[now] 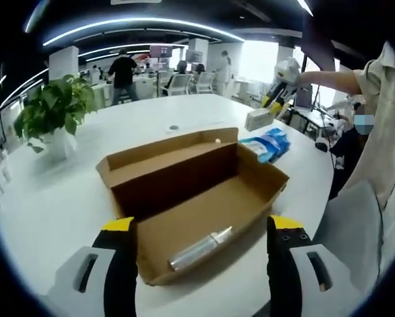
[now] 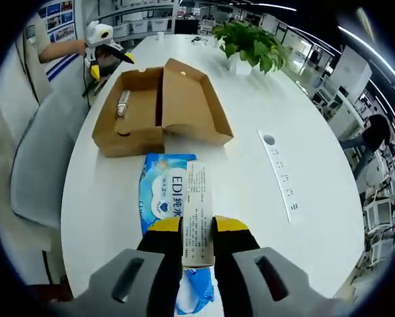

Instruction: Operate the shoe box by opening the lid, removing the specified soft item, and placing it in the target area until the item is outside and the box remains undamaged.

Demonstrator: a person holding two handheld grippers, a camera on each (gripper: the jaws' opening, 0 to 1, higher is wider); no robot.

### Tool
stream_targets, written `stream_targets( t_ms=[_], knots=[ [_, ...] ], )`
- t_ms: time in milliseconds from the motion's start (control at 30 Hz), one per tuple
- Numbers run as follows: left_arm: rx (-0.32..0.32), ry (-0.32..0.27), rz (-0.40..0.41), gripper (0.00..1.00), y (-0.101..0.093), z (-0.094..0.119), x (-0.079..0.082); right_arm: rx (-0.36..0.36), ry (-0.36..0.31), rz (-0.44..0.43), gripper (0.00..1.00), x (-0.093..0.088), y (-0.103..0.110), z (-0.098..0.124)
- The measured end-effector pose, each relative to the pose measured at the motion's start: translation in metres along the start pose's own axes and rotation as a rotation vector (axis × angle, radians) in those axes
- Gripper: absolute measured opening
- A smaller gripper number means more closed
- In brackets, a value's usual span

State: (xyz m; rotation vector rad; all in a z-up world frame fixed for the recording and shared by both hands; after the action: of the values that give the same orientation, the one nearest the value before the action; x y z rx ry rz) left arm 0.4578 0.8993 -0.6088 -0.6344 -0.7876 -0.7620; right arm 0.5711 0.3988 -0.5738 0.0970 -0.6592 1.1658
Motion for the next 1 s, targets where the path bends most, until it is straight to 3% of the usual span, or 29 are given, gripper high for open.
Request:
stream_targets(
  t_ms=[1000],
  knots=[
    [0.014,0.059,0.015,0.78,0.006,-0.015,-0.004,0.005,0.134,-0.004,0.14,-0.070,-0.032,-0.037]
  ],
)
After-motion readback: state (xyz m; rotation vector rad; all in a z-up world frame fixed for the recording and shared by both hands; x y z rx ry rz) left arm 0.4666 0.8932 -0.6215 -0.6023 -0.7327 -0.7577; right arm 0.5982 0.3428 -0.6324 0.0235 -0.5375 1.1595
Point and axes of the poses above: the point that each gripper's makers call its tool centre point, and the gripper's own axes: z roughly backward along the fingers, y roughly to its left, x roughly out of its top, the point moved 10 cm from there along z, roughly backward along the fingers, and after that the axes turned 10 degrees about -x, right-handed, at the moved point
